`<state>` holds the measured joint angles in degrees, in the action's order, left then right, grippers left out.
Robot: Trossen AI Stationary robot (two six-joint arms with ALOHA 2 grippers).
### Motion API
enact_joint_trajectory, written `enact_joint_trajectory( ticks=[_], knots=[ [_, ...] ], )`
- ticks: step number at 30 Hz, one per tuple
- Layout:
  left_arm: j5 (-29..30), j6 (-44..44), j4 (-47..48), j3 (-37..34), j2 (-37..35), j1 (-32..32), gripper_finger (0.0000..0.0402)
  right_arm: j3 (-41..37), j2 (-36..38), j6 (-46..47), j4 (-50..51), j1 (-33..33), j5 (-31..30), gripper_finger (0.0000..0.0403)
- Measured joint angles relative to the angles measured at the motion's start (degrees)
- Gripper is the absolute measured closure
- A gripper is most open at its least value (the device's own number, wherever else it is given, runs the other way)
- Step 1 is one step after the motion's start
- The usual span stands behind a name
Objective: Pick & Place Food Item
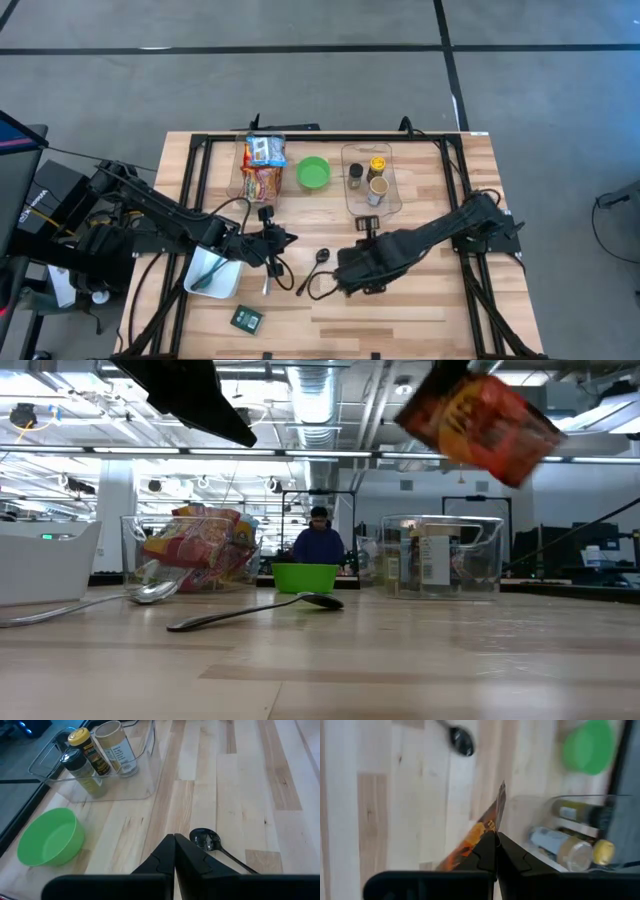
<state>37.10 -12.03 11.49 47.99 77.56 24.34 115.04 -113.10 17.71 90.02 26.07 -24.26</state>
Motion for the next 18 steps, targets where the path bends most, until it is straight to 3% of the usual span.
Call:
enact_joint_trajectory(
  ticks=[18],
  knots=[
    [0.00,0.07,-0.67,0.00,0.00,0.00,0.0402,0.00,19.08,4.82,-3.54,2.61,-12.46,0.0403]
  ],
)
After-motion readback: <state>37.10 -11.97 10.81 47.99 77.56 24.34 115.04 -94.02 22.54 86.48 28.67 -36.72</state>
